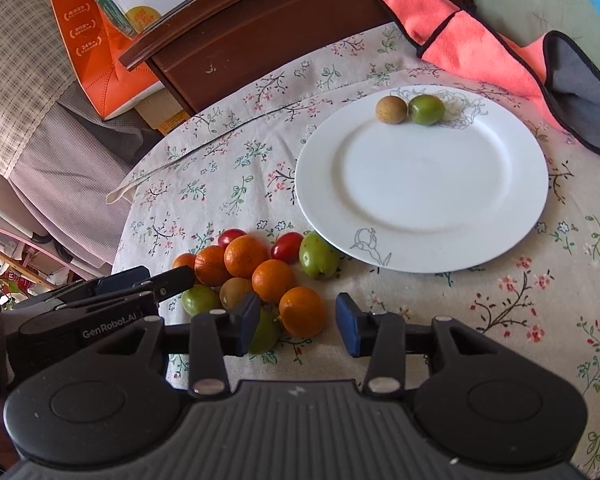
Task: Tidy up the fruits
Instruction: 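Open both tools and move them back to the fruit cluster, then grasp a tangerine with the left tool while the right tool grasps another tangerine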
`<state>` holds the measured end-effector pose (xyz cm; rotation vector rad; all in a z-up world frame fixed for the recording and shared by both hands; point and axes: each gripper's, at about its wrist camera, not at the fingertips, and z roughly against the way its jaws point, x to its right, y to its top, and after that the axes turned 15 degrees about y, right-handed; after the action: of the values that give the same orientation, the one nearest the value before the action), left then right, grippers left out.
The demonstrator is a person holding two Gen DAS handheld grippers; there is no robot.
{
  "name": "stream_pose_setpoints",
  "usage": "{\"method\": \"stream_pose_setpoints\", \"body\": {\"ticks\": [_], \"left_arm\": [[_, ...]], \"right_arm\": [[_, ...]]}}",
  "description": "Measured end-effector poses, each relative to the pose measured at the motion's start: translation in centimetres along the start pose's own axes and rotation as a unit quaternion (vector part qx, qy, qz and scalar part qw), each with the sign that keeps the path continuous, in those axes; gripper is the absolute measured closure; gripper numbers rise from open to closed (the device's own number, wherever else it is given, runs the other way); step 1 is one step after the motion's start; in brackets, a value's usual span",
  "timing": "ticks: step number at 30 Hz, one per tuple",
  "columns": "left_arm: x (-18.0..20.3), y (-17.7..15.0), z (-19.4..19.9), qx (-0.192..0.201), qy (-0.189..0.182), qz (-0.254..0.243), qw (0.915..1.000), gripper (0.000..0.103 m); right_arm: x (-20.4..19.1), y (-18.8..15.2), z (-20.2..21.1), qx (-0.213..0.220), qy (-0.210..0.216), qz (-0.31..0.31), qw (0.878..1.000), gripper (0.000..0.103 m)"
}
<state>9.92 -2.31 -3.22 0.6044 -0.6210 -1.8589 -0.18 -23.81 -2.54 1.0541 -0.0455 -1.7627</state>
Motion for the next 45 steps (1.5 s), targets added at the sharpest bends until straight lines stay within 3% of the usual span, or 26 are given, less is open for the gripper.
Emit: {"method": "stream_pose_setpoints", "body": {"ticks": [13,17,21,34,38,45], "left_arm": [[0.7,-0.3,-0.4,0.026,0.004,-0.012,0.9996,0.049],[0.4,-0.1,-0.5,0.017,-0.019,0.000,0.9997,0.064],[0.4,-0.3,-0.4,0.016,-0.027,-0.004,0.9995,0.070],[0.1,-0.2,-0.7,0.014,-0.042,0.019,0.9988,0.069],[0.2,-0.2,-0.6,0.009,-0.046,0.017,0.9988,0.078],[0.2,-0.4,-0.8,0.001,-0.037,0.021,0.9991,0.074]], "right_arm": [[-0.6,-0.4,-1.0,-0.007,-0.013,0.028,1.000,0.069],[-0.5,-0.5,-1.1,-0.007,-0.017,0.027,0.999,0.077],[-0.5,-0.5,-1.0,-0.009,-0.018,0.027,0.999,0.077],[-0.6,-0.7,-1.2,-0.016,-0.017,0.026,0.999,0.076],[-0.7,-0.7,-1.2,-0.014,-0.020,0.030,0.999,0.077],[-0.6,-0.6,-1.2,-0.016,-0.024,0.028,0.999,0.077]]}}
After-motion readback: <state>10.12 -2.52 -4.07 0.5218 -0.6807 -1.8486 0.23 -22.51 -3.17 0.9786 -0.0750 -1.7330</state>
